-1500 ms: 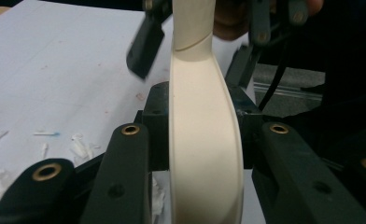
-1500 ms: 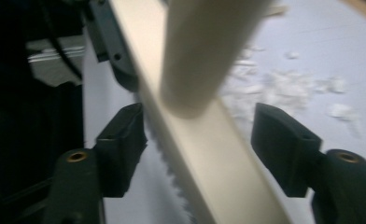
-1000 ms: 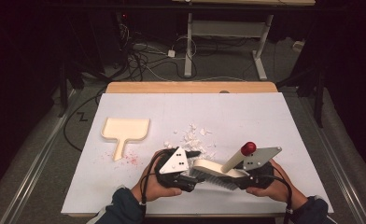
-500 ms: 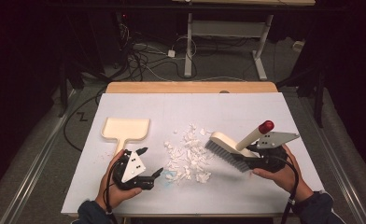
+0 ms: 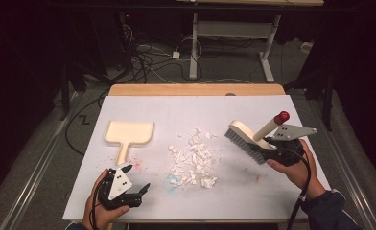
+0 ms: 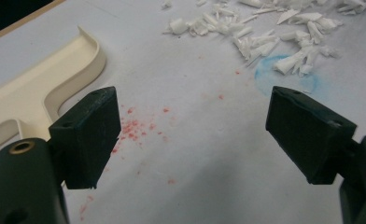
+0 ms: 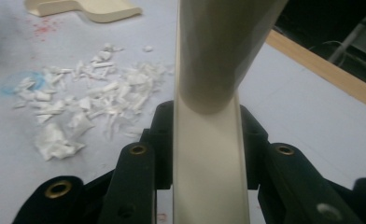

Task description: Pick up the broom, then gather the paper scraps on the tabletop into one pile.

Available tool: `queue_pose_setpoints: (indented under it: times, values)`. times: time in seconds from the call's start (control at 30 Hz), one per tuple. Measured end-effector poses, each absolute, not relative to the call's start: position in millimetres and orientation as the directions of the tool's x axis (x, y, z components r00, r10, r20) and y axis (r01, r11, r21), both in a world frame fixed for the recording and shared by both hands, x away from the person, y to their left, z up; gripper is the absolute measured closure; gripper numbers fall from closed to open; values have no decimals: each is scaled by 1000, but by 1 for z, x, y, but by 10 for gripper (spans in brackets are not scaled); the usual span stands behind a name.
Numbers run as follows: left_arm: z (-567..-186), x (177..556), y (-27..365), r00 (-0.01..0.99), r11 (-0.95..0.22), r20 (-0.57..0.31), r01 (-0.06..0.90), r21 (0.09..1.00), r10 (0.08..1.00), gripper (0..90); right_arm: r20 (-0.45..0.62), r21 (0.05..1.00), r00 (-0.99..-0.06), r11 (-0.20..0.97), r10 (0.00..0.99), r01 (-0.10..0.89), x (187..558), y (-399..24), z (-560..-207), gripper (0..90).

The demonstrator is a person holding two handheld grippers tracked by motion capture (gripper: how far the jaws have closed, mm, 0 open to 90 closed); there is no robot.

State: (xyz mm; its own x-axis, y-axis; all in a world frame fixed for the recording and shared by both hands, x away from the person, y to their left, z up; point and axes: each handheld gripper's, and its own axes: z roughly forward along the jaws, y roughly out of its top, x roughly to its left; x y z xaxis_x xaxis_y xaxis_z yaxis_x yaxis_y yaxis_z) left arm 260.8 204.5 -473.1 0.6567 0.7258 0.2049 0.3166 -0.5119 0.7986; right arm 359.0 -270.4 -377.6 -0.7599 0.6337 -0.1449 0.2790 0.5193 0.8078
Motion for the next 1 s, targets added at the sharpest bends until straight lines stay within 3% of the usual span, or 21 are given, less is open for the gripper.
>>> queue_pose_setpoints:
  times: [0.5,0.63,1.0]
  values:
    - [-474,266,208,645,-513,211,324,795,734,163,-241,769,-680,564,692,301,403,-263,-392,681]
    - [-474,270,208,662,-490,166,340,802,731,172,-311,725,-670,624,674,292,420,-250,-393,681]
    - [-475,268,207,672,-501,169,337,797,721,180,-423,632,-642,716,640,296,463,-198,-410,682]
